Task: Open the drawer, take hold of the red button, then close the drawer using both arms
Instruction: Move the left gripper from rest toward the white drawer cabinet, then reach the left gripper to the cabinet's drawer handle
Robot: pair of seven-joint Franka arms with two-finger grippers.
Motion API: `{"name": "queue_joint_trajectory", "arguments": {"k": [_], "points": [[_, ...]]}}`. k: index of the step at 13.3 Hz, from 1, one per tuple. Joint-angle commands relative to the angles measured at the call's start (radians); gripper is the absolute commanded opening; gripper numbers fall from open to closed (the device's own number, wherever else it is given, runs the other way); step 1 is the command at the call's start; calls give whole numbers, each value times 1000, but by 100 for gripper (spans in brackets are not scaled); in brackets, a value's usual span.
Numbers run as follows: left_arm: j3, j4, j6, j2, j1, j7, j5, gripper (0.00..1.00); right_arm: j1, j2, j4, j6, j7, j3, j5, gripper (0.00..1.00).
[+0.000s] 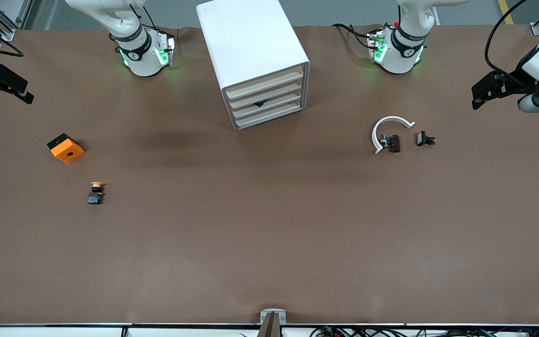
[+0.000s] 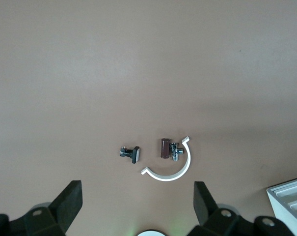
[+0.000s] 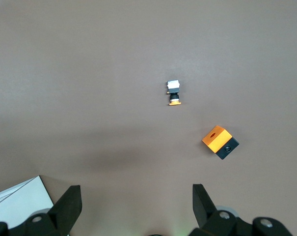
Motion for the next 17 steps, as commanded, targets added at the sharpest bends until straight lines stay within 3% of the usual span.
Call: {"name": "queue_joint_trajectory", "arguments": {"k": [1,7,12,17], "points": [[-36,22,11,93,-17,-1,18,100,-12,-15,6,3,7,11,11,100],[-137,4,137,241,-25,-204,15,100,-13,-1,12,3,-2,11,9,100],[-154,10,131,364,-150,-753,0,100,-15,-3,15,-2,-5,8,11,100],[-151,33,134,493,-377,-1347,-14,100,-19,-3,14,0,-7,5,3,100]]}}
